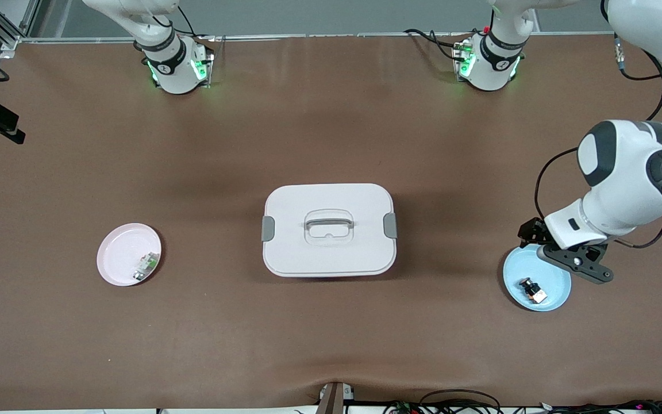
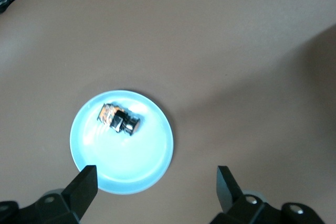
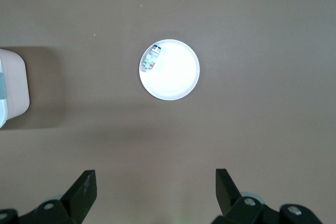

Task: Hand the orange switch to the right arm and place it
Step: 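Close the left gripper on the orange push-button switch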

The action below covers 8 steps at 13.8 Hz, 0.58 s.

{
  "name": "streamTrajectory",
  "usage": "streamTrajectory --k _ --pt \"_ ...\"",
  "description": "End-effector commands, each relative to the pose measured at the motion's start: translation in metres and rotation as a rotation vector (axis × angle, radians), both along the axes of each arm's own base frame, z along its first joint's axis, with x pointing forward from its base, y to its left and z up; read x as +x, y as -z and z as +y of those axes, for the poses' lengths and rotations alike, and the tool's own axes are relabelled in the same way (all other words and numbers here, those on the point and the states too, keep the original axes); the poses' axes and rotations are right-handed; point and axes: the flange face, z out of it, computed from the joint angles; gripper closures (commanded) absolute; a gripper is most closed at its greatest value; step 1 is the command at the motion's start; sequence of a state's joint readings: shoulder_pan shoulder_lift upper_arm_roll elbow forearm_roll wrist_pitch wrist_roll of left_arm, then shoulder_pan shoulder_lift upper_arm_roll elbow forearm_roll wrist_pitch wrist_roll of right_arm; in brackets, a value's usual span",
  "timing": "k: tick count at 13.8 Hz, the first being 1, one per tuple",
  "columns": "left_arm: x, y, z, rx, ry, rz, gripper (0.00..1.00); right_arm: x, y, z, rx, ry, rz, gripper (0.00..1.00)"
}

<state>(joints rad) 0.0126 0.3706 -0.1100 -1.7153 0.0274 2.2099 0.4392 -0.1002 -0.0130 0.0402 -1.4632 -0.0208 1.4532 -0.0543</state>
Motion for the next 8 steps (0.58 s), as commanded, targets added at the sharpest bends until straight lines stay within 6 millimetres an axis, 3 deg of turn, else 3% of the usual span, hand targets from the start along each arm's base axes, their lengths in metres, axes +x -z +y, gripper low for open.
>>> streamTrajectory --k 1,2,5,8 --pt "0.013 0.028 0.020 0.010 0.101 -0.026 0.00 0.001 -0.001 0.000 0.005 0.010 -0.004 0.00" --pt "0.018 0.044 0.034 0.009 0.125 -0.030 0.00 0.001 -0.001 0.000 0.005 0.010 -0.004 0.00" --pt "0.032 0.082 0.051 0.010 0.223 -0.019 0.00 0.003 0.002 0.001 0.006 0.007 0.001 0.00" --pt "0.042 0.109 0.056 0.023 0.305 -0.053 0.00 0.005 0.000 0.000 0.005 0.009 -0.019 0.00"
